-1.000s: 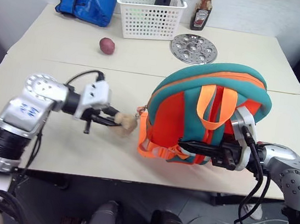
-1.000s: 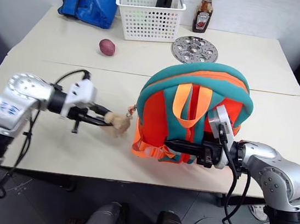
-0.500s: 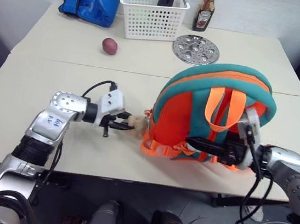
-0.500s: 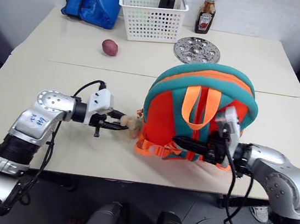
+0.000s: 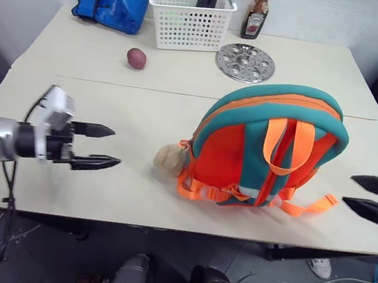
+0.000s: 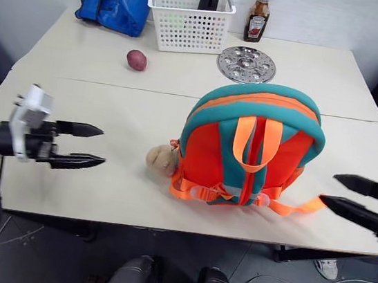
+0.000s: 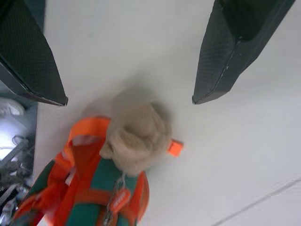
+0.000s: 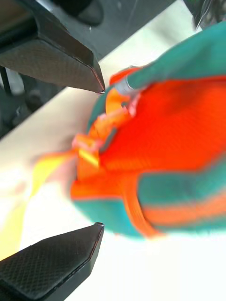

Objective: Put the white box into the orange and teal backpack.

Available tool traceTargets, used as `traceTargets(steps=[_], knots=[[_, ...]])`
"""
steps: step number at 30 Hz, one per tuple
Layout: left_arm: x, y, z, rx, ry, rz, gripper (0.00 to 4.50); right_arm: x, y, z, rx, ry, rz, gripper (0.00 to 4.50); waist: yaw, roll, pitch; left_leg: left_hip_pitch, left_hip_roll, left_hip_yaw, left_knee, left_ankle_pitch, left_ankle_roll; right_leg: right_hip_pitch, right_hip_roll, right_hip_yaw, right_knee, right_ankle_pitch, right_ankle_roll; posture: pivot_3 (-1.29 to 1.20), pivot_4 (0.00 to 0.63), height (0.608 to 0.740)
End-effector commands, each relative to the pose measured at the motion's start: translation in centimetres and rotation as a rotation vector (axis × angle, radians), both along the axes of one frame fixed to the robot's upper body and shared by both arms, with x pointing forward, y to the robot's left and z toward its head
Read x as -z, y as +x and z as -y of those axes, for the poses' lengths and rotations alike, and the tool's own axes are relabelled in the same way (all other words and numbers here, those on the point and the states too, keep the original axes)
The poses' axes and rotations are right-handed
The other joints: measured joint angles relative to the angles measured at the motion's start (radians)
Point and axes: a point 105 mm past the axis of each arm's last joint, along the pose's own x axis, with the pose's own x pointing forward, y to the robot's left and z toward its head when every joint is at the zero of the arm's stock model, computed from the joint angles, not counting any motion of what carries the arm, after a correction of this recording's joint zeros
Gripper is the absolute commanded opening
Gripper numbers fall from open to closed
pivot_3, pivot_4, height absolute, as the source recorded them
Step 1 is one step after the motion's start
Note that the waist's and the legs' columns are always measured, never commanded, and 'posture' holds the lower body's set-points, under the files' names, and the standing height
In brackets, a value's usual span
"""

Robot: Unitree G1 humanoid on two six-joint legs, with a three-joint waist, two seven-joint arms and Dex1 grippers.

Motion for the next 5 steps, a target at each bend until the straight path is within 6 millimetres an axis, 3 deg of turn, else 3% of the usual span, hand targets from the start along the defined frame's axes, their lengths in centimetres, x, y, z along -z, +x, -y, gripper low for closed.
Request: traceTargets(steps=[1,5], knots=[[-2.2,-1.6,-0.4,-0.003,-0.030,0.051,4.46,-1.8,0.3,1.8,0.033,-0.021,0.060,4.50,-0.001,0.000,0.000,0.000,0.000,0.000,-0.001,0.002,-0.004,-0.001,0.000,0.000,0.000,0.000,0.000,0.00,0.150,0.740],[-2.8,-1.4,-1.1,-0.082,-0.029,0.118,4.46,-1.4,1.5,2.1,0.045,-0.016,0.068,4.50,-0.003,0.000,0.000,0.000,0.000,0.001,-0.002,0.003,-0.005,-0.002,0.001,0.000,0.001,-0.001,-0.001,0.00,0.150,0.740]])
